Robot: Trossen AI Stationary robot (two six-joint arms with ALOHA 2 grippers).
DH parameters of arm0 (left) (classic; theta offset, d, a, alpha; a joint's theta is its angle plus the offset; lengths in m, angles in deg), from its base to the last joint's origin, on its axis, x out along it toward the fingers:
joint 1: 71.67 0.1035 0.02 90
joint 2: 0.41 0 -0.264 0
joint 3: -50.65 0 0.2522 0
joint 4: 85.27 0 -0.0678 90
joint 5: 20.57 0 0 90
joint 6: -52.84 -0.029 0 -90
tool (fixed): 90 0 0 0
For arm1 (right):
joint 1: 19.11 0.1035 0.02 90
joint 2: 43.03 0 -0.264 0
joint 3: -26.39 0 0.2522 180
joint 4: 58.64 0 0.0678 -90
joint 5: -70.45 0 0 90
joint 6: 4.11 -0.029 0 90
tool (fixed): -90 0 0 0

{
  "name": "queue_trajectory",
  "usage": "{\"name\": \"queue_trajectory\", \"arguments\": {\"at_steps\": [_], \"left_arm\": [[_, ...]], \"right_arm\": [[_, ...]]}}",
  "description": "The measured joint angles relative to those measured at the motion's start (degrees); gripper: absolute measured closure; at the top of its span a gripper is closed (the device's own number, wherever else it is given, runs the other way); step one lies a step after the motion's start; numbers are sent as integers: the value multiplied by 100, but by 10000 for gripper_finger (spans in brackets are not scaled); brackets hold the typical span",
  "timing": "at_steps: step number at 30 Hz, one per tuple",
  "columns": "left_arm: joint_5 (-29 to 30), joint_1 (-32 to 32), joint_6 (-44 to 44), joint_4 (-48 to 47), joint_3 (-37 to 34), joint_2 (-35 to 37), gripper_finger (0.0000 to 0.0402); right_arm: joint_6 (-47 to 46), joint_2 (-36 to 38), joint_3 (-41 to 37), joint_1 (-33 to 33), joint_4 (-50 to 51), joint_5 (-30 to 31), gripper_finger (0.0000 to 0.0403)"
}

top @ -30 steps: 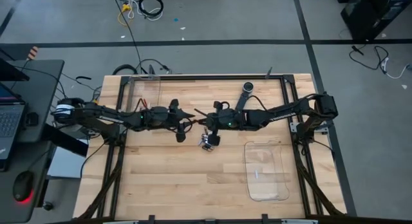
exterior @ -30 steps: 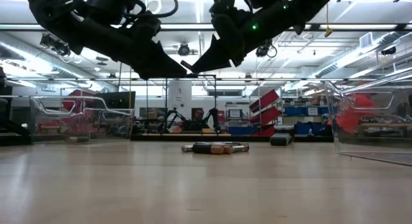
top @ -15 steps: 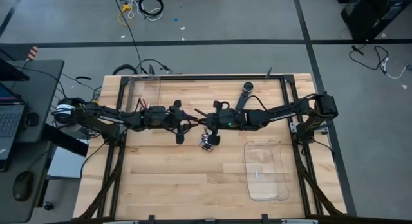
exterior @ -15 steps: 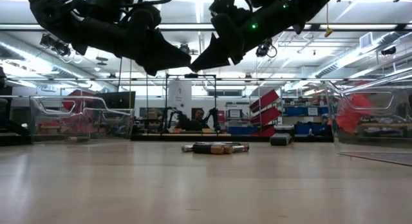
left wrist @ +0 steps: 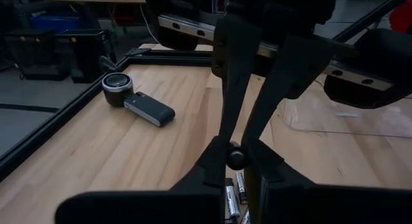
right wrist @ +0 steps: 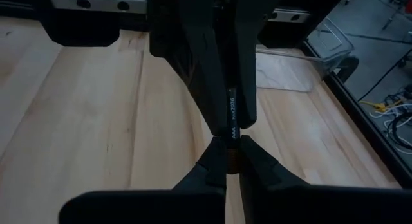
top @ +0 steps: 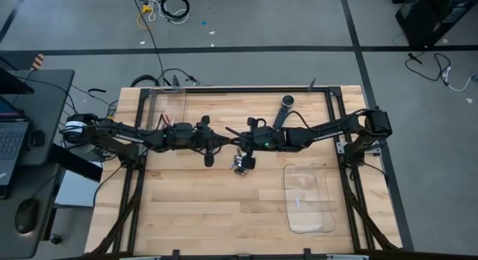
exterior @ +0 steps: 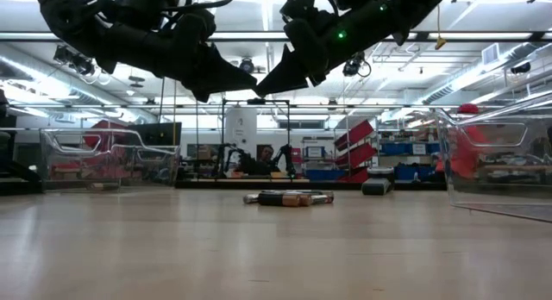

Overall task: Sort batteries
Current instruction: Put the black battery into the top transparent bin

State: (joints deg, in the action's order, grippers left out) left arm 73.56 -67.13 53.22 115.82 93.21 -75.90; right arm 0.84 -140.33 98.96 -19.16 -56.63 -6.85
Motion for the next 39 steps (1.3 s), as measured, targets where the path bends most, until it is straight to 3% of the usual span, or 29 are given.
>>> {"name": "queue_trajectory", "arguments": {"at_steps": [7,12,15,21,29,39], "left_arm": [[72,-4,47,-104,2,159,387],[332,-23,262,-1029,2,751,387],[755,-69,436,-1919,51,1217,387],[1473,-90,833,-4640,692,1990,386],[2638,68,1564,-7629,1872,2204,386],[2920,843,2223,-9640,2149,2193,386]], "right_arm": [[2,113,0,31,51,195,352],[-5,487,2,47,438,604,328],[-49,734,0,47,749,776,323],[-175,964,2,47,994,873,323],[-240,865,-6,30,1013,871,321],[-245,826,-9,30,1003,871,321]]}}
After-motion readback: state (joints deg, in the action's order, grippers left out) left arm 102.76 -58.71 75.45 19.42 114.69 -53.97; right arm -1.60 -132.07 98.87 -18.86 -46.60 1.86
